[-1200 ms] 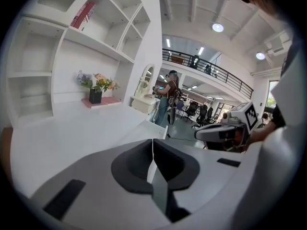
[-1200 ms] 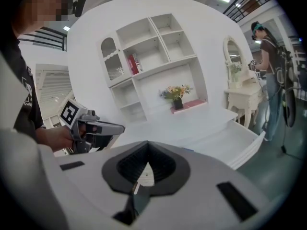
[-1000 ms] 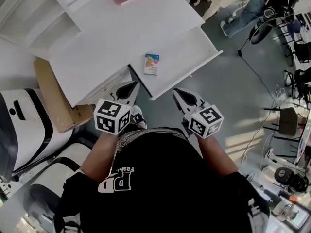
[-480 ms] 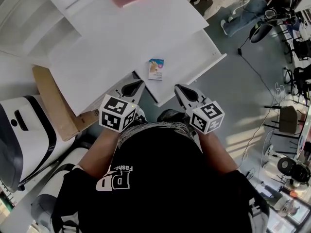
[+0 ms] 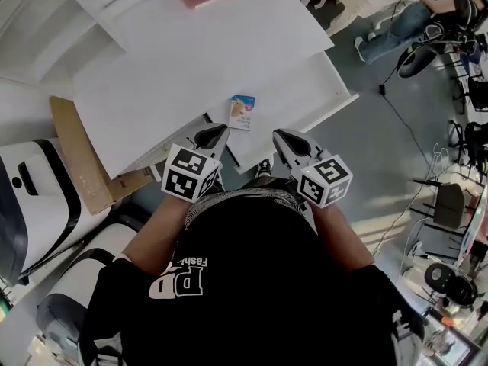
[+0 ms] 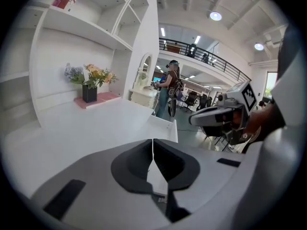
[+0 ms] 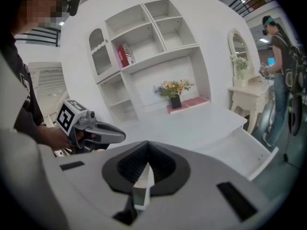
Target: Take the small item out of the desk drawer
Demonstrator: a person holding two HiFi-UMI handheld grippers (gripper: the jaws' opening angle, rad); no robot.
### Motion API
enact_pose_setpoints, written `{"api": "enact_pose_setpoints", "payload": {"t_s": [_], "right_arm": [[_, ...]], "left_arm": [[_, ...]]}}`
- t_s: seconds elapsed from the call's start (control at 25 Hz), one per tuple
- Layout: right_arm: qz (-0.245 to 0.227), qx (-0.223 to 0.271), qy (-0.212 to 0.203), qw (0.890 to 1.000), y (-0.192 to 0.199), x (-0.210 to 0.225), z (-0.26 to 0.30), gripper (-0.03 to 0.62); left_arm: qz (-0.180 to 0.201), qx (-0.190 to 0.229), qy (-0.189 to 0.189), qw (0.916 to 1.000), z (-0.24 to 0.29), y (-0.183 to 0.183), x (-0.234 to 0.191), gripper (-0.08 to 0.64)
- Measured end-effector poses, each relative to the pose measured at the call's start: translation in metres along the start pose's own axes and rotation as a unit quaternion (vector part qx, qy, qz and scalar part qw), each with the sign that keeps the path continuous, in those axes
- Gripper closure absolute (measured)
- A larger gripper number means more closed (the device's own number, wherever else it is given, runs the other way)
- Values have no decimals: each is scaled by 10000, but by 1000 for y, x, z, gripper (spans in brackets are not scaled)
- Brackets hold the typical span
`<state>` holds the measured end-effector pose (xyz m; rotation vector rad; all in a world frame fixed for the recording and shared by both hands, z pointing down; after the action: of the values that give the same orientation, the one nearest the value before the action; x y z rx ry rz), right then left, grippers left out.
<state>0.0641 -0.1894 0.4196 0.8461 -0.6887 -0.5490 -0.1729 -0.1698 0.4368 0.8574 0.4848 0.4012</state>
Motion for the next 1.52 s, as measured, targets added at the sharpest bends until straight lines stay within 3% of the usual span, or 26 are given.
{"api": "enact_pose_setpoints", "payload": {"t_s": [0.48, 0.64, 0.76, 1.52], "right_arm": [[-117, -404, -634, 9971, -1, 87, -6, 583], [-46, -519, -788, 9955, 2, 113, -8, 583], [-47, -613, -900, 9940, 4, 128, -7, 583], [206, -949, -1021, 9900, 18, 208, -6, 583]], "left_arm": [[-397, -604, -1037, 9920, 91, 21, 5, 541], [-510, -866, -1294, 9865, 121, 28, 2, 476], [-665, -1077, -1473, 9810, 140, 37, -4, 471], [-1283, -2230, -2000, 9454, 246, 84, -40, 274]]}}
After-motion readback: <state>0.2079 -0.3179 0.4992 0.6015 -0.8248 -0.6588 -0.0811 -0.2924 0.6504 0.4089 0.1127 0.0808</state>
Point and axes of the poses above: the fingertips, and each gripper's own axes: z forward along the fingers, x to its right, y out of its underside, the point moved 10 cm from there along -z, backward along the fingers, and after that the axes turned 1 degree about z, right-handed, at the moved point
